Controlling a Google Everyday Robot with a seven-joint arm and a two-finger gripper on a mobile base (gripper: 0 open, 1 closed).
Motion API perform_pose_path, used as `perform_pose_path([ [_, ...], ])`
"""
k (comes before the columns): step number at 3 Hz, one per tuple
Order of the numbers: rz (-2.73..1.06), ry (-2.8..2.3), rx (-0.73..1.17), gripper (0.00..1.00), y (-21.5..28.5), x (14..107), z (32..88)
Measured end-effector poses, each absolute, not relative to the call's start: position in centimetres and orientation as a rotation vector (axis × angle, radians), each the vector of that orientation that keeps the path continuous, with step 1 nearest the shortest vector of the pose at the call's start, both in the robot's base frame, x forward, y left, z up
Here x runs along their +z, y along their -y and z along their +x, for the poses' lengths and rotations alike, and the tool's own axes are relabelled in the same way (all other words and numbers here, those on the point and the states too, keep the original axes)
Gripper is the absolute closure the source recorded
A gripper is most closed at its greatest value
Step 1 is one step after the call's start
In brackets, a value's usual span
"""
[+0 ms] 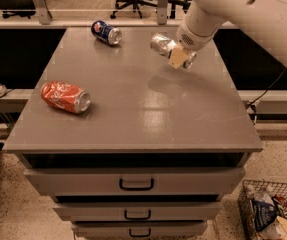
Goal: Move redbull can near pepsi can
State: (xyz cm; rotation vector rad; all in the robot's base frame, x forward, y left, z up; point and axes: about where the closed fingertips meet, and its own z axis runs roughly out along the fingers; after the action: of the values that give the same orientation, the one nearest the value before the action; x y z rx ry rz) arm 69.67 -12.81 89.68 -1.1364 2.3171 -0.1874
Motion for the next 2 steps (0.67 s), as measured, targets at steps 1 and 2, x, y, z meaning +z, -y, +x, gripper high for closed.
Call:
perform_pose_path([
  [1, -1.167, -2.29, -0.168, 1.0, 11.3, 90.0, 71.3],
  [2, -1.198, -2.262, -0.124, 1.0, 8.6, 89.7, 73.2],
])
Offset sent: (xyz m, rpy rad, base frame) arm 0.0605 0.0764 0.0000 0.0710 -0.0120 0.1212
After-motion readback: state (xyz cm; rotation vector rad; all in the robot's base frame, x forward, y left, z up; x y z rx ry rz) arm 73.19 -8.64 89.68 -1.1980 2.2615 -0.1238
